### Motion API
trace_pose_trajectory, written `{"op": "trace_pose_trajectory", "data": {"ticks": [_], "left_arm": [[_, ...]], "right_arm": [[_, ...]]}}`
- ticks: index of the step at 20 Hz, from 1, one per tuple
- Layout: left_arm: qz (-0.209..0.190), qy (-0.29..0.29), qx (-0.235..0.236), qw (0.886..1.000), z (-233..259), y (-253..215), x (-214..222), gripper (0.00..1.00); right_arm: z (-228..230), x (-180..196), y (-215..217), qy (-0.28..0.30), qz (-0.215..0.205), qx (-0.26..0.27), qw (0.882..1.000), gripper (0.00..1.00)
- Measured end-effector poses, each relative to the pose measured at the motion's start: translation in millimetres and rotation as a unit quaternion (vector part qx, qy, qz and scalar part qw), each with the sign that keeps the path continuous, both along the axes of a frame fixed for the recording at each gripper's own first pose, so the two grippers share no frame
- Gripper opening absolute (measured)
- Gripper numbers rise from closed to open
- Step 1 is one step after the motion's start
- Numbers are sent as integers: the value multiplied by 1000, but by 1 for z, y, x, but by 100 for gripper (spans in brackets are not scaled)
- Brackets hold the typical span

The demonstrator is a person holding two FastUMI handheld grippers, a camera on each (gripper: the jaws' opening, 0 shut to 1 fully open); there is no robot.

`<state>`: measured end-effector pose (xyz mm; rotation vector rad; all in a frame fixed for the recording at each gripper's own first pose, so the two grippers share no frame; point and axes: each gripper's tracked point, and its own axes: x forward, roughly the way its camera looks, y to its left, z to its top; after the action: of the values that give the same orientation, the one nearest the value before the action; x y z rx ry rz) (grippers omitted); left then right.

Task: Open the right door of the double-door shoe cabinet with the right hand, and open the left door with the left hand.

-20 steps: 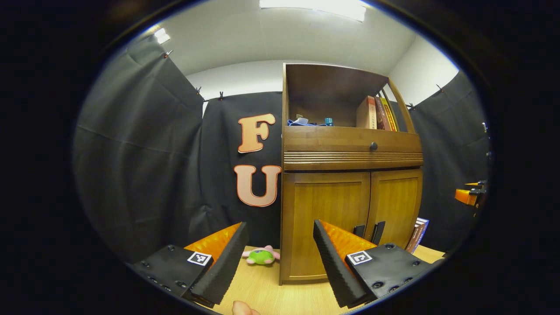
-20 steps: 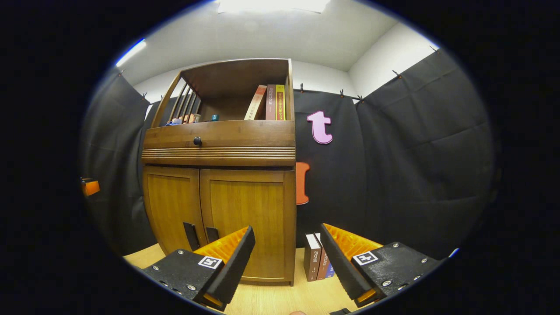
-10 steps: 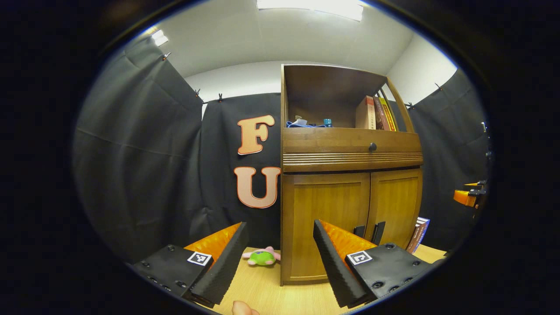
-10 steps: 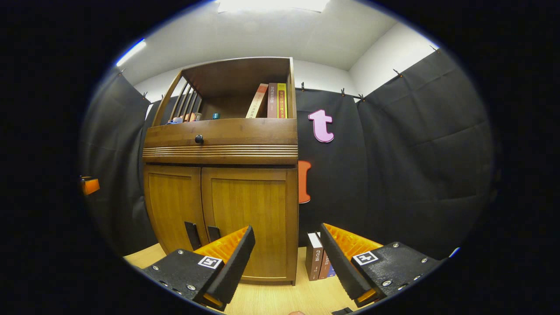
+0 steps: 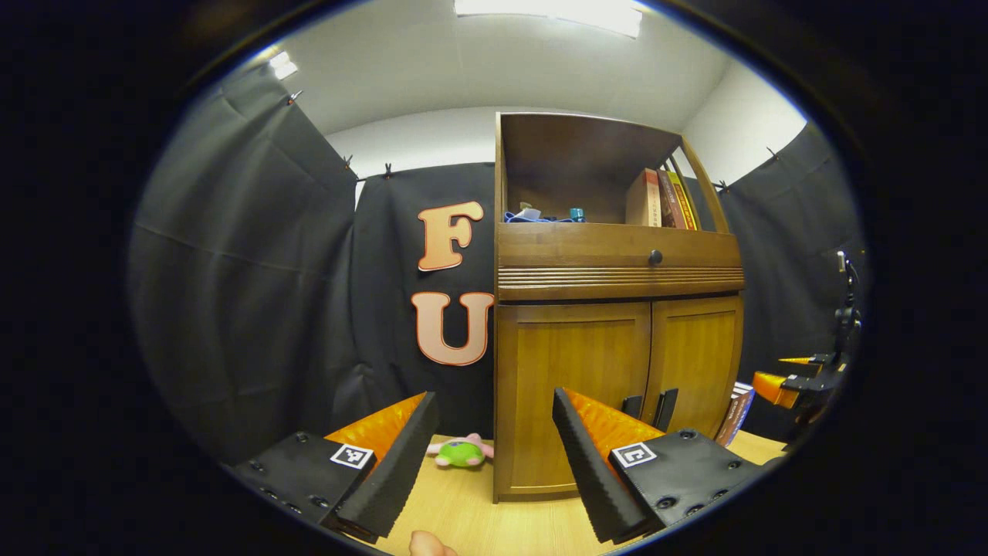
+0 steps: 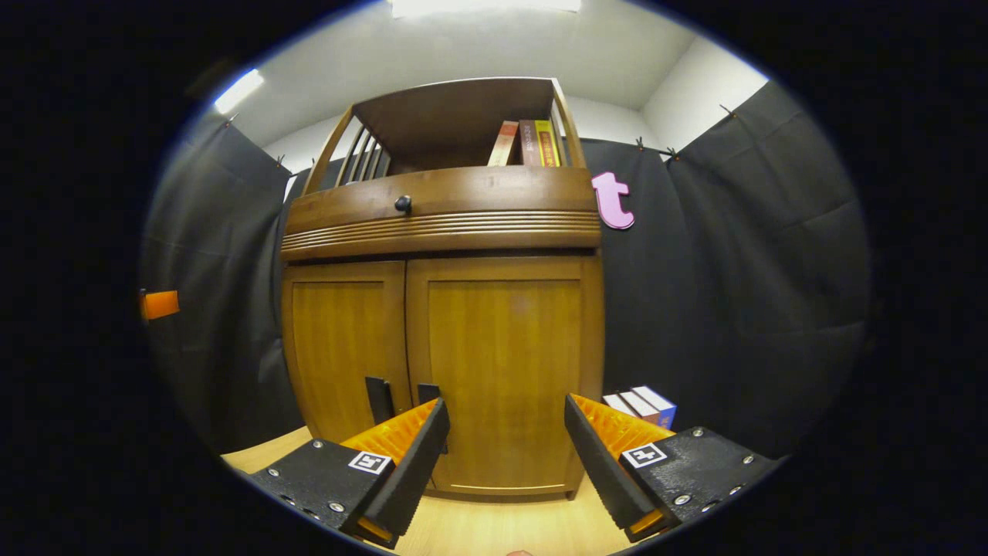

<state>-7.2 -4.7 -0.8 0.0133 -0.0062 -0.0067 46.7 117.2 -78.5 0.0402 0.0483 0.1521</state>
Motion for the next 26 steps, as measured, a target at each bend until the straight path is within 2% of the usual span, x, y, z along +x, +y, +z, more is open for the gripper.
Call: {"op": "trace_pose_trajectory", "data": {"ticks": [4,9,14,19,22,23,24,26], "left_arm": [[13,2,4,1000,-4,12,-2,95],[21,9,12,1000,-9,25,-4,95],[40,3,19,999,-9,41,-7,97],[51,5,15,999,-16,52,-8,94],[55,6,13,998,-19,55,-6,97],[57,6,14,998,-19,56,-5,98],[59,6,14,998,-20,56,-5,98],[59,5,17,998,-20,58,-6,96]], "right_arm": [[-35,28,42,18,23,5,1000,93],[-73,68,76,24,26,-19,999,93],[-96,102,97,37,23,-18,999,93],[-111,127,99,42,7,-18,999,81],[-115,134,103,47,7,-15,999,73],[-116,135,103,48,4,-16,999,82],[-115,136,105,47,6,-15,999,58],[-116,138,107,47,6,-15,999,60]]}}
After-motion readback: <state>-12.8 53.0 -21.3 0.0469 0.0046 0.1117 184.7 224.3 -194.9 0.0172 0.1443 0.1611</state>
